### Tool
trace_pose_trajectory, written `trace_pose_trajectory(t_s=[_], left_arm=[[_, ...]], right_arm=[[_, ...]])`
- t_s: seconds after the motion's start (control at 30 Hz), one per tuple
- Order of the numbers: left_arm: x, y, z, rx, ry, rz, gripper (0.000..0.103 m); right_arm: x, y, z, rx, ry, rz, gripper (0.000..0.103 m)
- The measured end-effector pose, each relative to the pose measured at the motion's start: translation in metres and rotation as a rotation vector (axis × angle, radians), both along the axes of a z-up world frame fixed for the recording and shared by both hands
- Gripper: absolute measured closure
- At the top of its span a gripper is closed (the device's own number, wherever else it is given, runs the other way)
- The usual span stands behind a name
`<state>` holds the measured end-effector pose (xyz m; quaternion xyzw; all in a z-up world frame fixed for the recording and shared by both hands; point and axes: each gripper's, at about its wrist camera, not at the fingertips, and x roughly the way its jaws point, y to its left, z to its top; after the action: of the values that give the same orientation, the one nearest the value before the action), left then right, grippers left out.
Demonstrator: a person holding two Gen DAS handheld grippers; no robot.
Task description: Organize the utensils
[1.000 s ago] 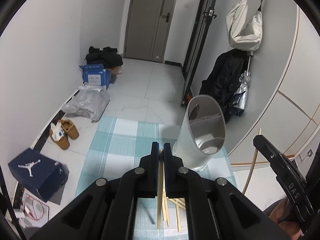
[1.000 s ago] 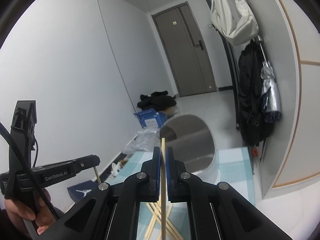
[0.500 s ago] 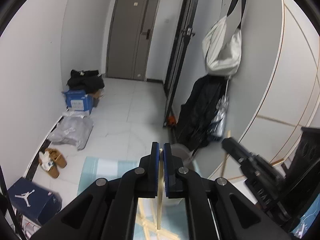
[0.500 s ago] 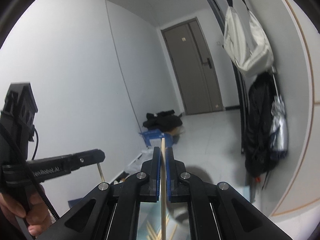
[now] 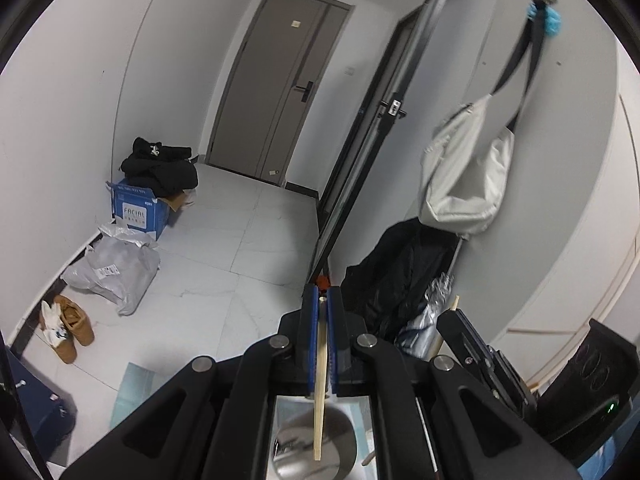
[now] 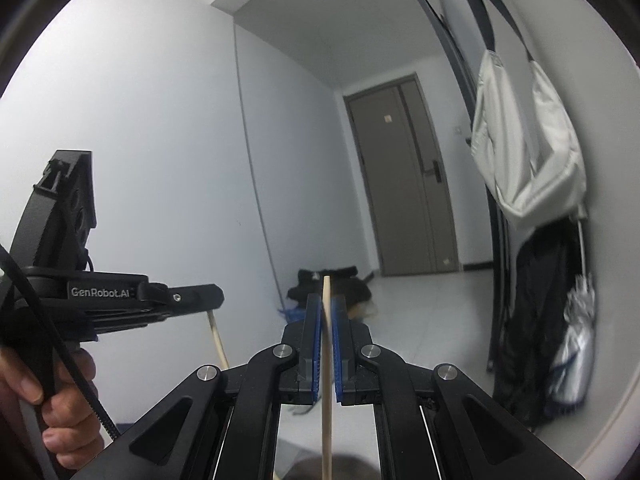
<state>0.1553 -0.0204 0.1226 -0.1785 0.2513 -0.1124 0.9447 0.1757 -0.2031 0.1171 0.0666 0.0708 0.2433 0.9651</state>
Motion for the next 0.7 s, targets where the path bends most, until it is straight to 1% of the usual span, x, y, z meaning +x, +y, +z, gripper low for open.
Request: trace_pose_trajectory(t_s=[0.1, 0.2, 0.3, 0.37, 0.47, 0.57, 0.7], left_arm=[[0.013, 0.000, -0.010, -0.009, 0.006, 0.007, 0.102], [0.021, 0.000, -0.018, -0.015, 0.018, 0.002, 0.102], [0.026, -0.001, -0.022, -0.014, 0.010, -0.007, 0.102], [0.027, -0.004, -0.021, 0.012, -0.007, -0.007, 0.102], [0.026, -0.010, -0.025, 0.044, -0.035, -0.037, 0.102], [0.028, -0.017, -0.025, 0.078, -0.038, -0.054, 0.102], [0.022, -0.022, -0.023, 0.088, -0.060, -0.078, 0.102]], right_arm=[[0.019, 0.003, -0.004, -0.002, -0.004, 0.008, 0.099], [0.034, 0.007, -0.015, -0.001, 0.000, 0.009, 0.099], [0.043, 0.011, -0.026, 0.001, 0.000, 0.009, 0.099], [0.047, 0.010, -0.032, 0.002, -0.008, 0.000, 0.099], [0.050, 0.010, -0.041, 0.015, -0.013, -0.006, 0.099], [0.050, 0.009, -0.051, 0.021, -0.009, -0.013, 0.099], [0.049, 0.008, -0.061, 0.024, 0.005, -0.017, 0.099]])
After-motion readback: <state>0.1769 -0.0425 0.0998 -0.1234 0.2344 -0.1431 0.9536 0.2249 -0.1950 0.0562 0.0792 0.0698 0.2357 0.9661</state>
